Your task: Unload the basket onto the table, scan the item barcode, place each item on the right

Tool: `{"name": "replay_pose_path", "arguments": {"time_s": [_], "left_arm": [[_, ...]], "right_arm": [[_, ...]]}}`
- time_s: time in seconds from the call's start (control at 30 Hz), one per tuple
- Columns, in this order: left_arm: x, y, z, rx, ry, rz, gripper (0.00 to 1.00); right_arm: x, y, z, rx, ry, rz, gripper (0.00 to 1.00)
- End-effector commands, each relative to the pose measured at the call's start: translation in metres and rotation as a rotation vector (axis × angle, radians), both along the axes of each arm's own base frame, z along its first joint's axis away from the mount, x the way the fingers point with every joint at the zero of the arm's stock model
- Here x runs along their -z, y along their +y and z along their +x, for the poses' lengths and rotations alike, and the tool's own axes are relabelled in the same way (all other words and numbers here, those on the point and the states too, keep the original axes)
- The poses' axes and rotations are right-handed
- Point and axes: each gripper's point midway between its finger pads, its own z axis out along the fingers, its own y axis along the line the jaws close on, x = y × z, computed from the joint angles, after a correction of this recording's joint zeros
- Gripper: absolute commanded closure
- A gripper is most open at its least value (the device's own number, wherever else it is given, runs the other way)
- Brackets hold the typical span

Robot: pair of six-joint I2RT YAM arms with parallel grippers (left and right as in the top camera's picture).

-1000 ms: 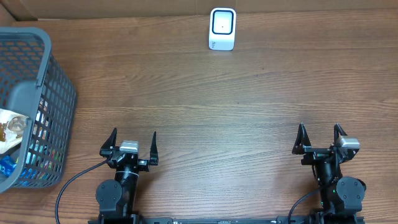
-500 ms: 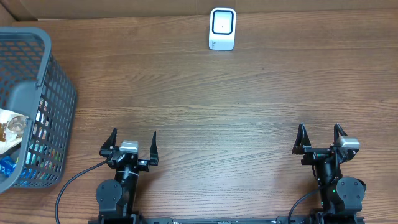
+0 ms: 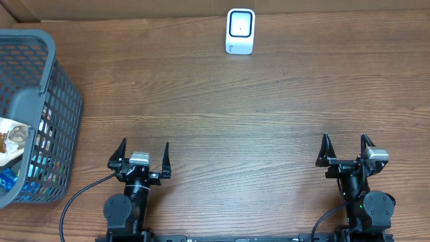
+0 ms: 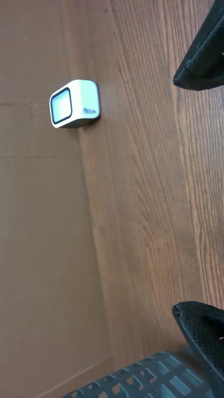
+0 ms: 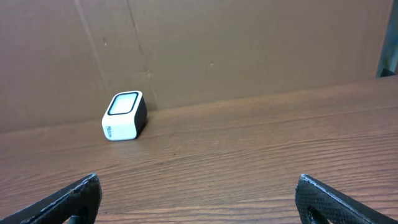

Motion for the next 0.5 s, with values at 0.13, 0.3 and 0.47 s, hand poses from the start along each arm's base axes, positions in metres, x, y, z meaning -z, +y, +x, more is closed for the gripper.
{"name": "replay_pose_path", "arguments": {"time_s": [0.13, 0.3, 0.47], "left_arm": [[0.0001, -0.0002, -0.0004, 0.001, -0.007, 0.027, 0.0], [0.0001, -0.0002, -0.0004, 0.001, -0.007, 0.027, 0.0], [0.0001, -0.0002, -0.0004, 0.001, -0.007, 0.027, 0.0]], "right_arm": [[0.0014, -0.0002, 0.0001, 0.004, -0.006, -0.004, 0.0], [0.0014, -0.0002, 0.0001, 0.004, -0.006, -0.004, 0.0], [0.0014, -0.0002, 0.0001, 0.004, -0.006, -0.004, 0.0]]}}
